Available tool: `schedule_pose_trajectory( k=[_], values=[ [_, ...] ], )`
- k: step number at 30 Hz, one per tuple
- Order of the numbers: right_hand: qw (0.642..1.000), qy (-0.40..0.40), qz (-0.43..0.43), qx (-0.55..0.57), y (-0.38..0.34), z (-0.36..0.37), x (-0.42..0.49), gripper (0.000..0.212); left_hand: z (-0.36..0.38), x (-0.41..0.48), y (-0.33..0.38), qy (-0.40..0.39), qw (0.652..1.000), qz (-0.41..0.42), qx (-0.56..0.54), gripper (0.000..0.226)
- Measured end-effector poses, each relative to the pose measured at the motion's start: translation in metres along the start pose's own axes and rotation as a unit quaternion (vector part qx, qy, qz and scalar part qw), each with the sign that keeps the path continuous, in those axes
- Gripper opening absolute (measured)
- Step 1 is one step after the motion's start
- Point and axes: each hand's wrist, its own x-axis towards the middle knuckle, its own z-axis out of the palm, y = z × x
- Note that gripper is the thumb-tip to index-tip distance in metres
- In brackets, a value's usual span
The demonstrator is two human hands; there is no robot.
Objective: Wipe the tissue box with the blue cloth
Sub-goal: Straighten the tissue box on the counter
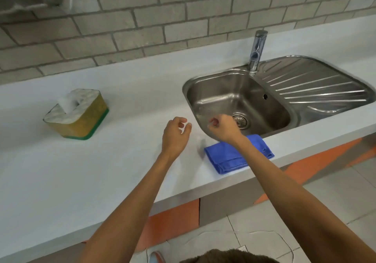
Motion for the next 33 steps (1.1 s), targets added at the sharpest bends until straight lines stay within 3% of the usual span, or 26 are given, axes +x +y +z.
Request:
schedule_pose_trajectory(
  k=[3,9,16,23,27,33],
  values=[
    [0.998,-0.038,-0.023,0.039,-0.046,0.028,0.02,0.028,-0.054,0.02,-0.017,0.057,0.992,-0.067,-0.093,0.028],
    [0.988,-0.083,-0.061,0.117,-0.15,0.091,0.054,0.029,-0.169,0.05,-0.072,0.159,0.96,-0.145,-0.178,0.037],
    [0.968,-0.124,-0.027,0.218,-0.242,0.162,0.079,0.047,-0.255,0.068,-0.138,0.232,0.933,-0.224,-0.16,0.04],
    [0.944,-0.144,0.035,0.294,-0.277,0.205,0.108,0.056,-0.27,0.086,-0.179,0.167,0.894,-0.329,-0.254,0.063],
    [0.93,-0.144,0.068,0.333,-0.291,0.217,0.13,0.062,-0.271,0.108,-0.182,0.118,0.862,-0.367,-0.33,0.056],
    [0.926,-0.145,0.055,0.343,-0.301,0.231,0.159,0.049,-0.289,0.148,-0.197,0.1,0.876,-0.345,-0.323,0.044]
  ],
)
